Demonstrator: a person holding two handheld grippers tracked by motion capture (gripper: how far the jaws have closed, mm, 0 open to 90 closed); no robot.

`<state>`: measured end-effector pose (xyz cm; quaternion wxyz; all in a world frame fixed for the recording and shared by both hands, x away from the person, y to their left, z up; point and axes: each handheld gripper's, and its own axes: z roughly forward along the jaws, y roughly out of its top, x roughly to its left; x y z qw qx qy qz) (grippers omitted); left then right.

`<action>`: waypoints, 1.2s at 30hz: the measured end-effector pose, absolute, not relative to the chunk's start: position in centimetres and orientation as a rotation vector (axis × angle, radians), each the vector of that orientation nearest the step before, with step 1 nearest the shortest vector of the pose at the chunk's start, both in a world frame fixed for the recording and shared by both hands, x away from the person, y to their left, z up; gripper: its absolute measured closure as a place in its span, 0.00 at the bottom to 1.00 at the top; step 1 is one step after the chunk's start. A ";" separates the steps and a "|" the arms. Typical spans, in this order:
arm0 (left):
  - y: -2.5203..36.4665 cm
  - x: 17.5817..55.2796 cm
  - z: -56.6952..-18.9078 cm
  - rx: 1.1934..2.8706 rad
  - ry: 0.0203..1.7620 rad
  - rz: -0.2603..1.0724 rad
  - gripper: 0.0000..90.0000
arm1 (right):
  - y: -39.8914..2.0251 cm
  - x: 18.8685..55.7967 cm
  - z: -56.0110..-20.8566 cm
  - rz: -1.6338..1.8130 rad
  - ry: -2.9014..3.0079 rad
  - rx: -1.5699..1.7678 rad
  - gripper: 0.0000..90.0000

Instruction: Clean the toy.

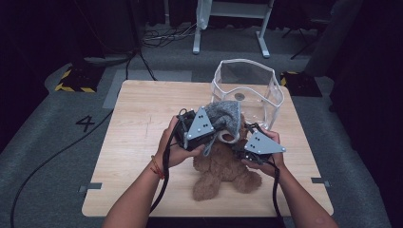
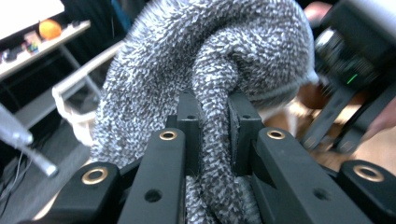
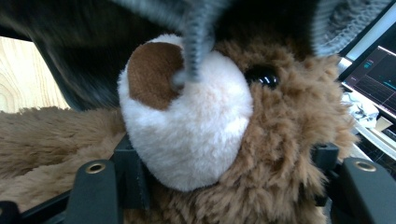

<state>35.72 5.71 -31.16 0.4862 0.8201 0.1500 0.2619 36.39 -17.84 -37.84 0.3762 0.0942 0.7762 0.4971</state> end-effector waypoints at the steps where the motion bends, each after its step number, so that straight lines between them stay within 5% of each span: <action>1: 5.7 35.7 -31.2 1.995 0.365 0.637 0.87 | -17.9 36.3 -37.8 1.277 1.987 0.249 0.40; 8: 8.0 37.0 -33.9 2.048 0.483 0.631 0.87 | -18.9 36.6 -37.8 1.311 1.970 0.281 0.40; 21: 12.3 37.6 -41.2 2.171 0.680 0.414 0.87 | -19.2 37.4 -37.9 1.281 2.066 0.301 0.34; 32: 11.7 39.4 -44.0 2.078 0.762 0.270 0.86 | -18.8 38.7 -38.3 1.282 2.173 0.358 0.30; 36: 10.9 39.4 -43.9 2.169 0.744 0.308 0.86 | -18.6 38.9 -38.2 1.243 2.198 0.363 0.24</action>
